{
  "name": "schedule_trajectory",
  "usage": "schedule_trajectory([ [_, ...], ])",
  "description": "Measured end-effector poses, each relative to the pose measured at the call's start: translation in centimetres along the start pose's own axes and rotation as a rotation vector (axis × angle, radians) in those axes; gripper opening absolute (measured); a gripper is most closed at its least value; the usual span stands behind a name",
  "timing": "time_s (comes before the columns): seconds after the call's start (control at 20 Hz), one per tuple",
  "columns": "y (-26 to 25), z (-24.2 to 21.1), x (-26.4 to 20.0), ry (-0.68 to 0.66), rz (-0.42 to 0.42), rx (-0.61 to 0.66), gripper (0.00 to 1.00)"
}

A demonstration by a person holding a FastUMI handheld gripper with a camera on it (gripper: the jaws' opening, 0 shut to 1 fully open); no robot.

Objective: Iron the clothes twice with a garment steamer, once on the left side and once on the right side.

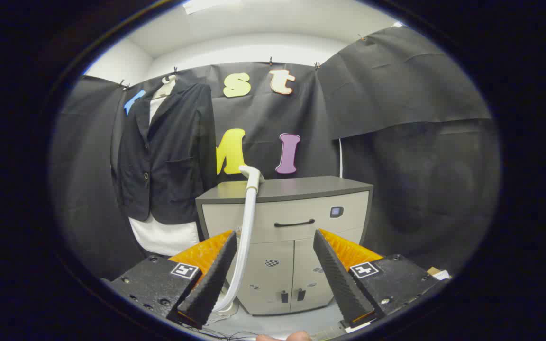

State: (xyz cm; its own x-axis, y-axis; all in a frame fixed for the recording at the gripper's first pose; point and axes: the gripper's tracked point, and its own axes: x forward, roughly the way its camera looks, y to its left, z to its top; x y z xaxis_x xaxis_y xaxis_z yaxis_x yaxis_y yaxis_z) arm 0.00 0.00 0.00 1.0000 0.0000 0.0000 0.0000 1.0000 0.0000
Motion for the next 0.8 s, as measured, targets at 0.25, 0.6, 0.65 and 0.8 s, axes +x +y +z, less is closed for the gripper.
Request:
schedule_trajectory([
  [0.25,0.2,0.5,-0.2,-0.017,-0.002,-0.011,1.0],
  [0.6,1.2,1.0,-0.2,-0.029,0.008,-0.019,1.0],
  [0.65,1.4,1.2,-0.2,-0.033,0.011,-0.021,1.0],
  [0.8,1.9,1.6,0.0,-0.045,0.007,-0.03,1.0],
])
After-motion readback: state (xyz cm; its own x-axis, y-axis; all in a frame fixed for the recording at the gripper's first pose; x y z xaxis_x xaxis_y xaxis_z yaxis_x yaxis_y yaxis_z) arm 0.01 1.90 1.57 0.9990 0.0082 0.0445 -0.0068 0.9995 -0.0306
